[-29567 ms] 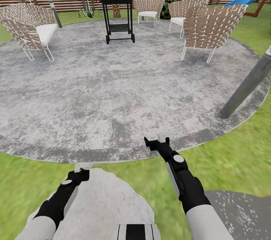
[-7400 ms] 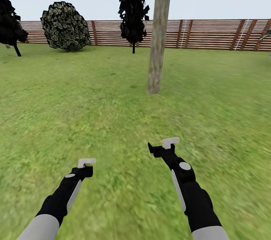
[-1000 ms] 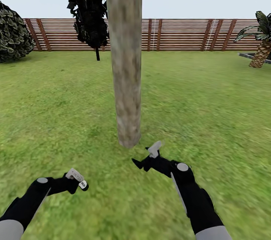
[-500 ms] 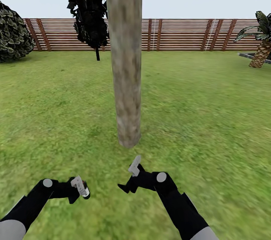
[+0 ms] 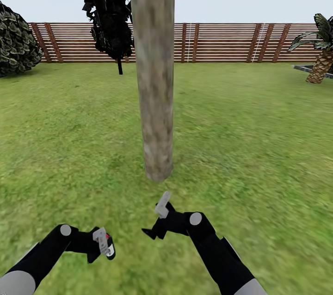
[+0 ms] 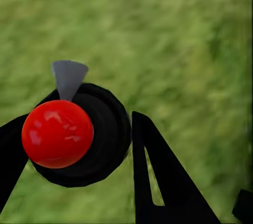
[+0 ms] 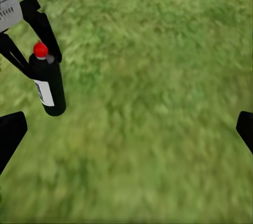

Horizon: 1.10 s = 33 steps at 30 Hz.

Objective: In the garden, pick up the pesticide atomizer on the floor and spray pesticide onto both trees until each tree trunk is fully covered.

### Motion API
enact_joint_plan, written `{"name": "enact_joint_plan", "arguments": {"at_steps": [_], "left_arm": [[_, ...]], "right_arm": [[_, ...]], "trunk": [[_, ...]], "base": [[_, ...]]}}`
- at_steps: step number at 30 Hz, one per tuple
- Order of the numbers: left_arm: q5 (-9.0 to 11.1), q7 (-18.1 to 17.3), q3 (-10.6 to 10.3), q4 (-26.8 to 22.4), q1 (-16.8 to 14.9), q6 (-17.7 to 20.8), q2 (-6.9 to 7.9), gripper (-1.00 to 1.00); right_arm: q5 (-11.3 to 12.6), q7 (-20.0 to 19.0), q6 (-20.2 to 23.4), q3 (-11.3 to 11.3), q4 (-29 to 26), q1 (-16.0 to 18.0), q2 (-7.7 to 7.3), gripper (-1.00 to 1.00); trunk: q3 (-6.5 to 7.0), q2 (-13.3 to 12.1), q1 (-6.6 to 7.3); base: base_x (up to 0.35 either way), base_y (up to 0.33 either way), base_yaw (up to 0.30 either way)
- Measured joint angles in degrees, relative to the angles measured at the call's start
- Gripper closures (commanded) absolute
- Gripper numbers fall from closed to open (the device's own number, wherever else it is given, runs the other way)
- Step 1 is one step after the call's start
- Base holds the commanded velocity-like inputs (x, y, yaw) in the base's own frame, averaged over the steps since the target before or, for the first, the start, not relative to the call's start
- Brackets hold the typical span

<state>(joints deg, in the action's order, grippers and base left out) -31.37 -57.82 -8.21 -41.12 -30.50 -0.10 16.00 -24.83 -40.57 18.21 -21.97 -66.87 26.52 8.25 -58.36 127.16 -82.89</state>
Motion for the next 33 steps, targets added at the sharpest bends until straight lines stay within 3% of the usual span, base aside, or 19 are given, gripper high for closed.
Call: {"name": "enact_joint_plan", "arguments": {"at_steps": [6, 11, 13, 14, 15, 16, 17, 20, 27, 33], "left_arm": [[-1.5, -3.5, -0.1, 0.0, -0.2, 0.0, -0.01, 1.00], [-5.9, -4.0, 0.1, 0.1, -0.5, 0.2, -0.20, 1.00], [-6.2, -4.0, 0.1, 0.0, -0.7, 0.4, -0.35, 1.00], [-7.3, -5.8, 0.0, 2.1, -4.5, 1.1, -2.32, 1.00], [-7.8, -6.6, 0.1, 2.1, -7.8, 1.3, -3.10, 1.00], [-8.9, -7.3, 0.0, 3.1, -8.3, 1.5, -3.78, 1.00], [-12.4, -8.2, 0.2, 6.3, -11.7, 1.7, -5.50, 1.00], [-14.7, -8.5, 0.2, 8.1, -13.8, 1.3, -6.52, 1.00], [-14.8, -8.6, 0.2, 8.3, -14.0, 0.7, -6.53, 1.00], [-14.2, -8.7, 0.7, 8.4, -13.9, -3.6, -6.27, 1.00]], "right_arm": [[-0.1, 0.0, 0.1, -5.2, 0.2, 0.0, 0.00, -1.00], [-0.2, 0.0, 0.2, -6.9, 0.5, 0.0, -0.06, -1.00], [-0.2, 0.0, 0.2, -6.9, 0.5, 0.0, -0.08, -1.00], [-0.2, -0.1, 0.2, -6.9, 0.4, 0.3, -0.06, -1.00], [-0.3, -0.1, 0.2, -6.9, 0.4, 0.7, -0.07, -1.00], [-0.3, -0.1, 0.2, -6.9, 0.5, 1.3, -0.07, 1.00], [-0.4, -0.1, 0.2, -6.8, 0.6, 2.3, -0.19, 1.00], [-0.5, -0.1, 0.3, -6.7, 0.6, 2.7, -0.36, 1.00], [-1.5, -0.1, 0.2, -6.7, 0.5, 2.7, -0.62, 1.00], [-1.9, -0.1, 0.2, -6.7, 0.5, 2.7, -1.28, 1.00]], "trunk": [[0.00, 0.0, 0.00], [0.00, 0.0, 0.00], [0.00, 0.0, 0.00], [-0.01, 0.0, -0.01], [0.01, 0.0, 0.00], [0.00, 0.0, 0.00], [0.01, 0.0, 0.00], [0.00, 0.0, 0.00], [0.00, 0.0, 0.00], [0.00, 0.0, 0.00]], "base": [[0.000, 0.000, 0.000], [0.000, 0.000, 0.000], [0.000, 0.000, 0.000], [0.000, 0.000, 0.000], [0.000, 0.000, 0.000], [0.000, 0.000, 0.000], [0.000, 0.000, 0.000], [0.000, 0.000, 0.000], [0.000, 0.000, 0.000], [0.000, 0.000, 0.000]]}}
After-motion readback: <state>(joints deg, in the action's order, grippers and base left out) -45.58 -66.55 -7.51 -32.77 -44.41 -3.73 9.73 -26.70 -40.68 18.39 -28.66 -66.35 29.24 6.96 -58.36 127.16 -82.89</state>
